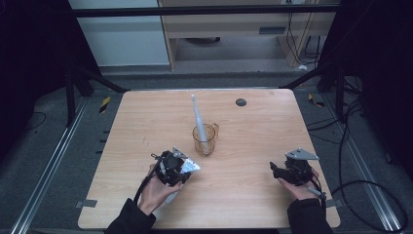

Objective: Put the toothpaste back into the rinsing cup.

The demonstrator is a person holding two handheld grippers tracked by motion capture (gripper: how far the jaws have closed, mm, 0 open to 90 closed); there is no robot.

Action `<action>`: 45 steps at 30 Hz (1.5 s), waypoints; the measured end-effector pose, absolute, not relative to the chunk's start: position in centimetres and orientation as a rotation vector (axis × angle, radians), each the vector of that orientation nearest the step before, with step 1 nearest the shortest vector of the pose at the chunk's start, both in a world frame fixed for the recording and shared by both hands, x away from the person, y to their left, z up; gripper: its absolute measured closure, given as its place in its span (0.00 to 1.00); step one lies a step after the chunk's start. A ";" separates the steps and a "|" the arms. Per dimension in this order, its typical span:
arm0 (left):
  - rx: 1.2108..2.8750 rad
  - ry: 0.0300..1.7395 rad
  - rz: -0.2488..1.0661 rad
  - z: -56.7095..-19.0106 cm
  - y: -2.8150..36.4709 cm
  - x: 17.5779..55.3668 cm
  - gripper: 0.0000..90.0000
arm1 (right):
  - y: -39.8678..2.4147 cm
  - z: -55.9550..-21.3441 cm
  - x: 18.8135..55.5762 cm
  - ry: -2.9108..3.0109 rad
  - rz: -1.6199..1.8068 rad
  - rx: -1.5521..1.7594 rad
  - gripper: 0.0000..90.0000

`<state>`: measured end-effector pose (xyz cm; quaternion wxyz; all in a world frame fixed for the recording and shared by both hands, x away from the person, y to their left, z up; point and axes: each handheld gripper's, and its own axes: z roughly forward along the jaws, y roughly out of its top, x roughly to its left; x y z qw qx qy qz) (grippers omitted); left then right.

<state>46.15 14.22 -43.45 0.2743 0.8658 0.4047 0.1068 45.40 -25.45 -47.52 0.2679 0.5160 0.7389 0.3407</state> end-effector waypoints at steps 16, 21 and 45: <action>2.048 0.990 0.494 -38.2 15.3 46.5 0.76 | -25.3 -47.5 45.3 1.981 0.925 1.378 0.35; 1.983 0.966 0.515 -37.2 14.8 47.2 0.77 | -25.3 -47.6 45.3 1.984 0.925 1.374 0.35; 1.705 0.836 0.586 -33.8 11.6 50.5 0.76 | -25.1 -47.8 45.5 1.982 0.936 1.371 0.35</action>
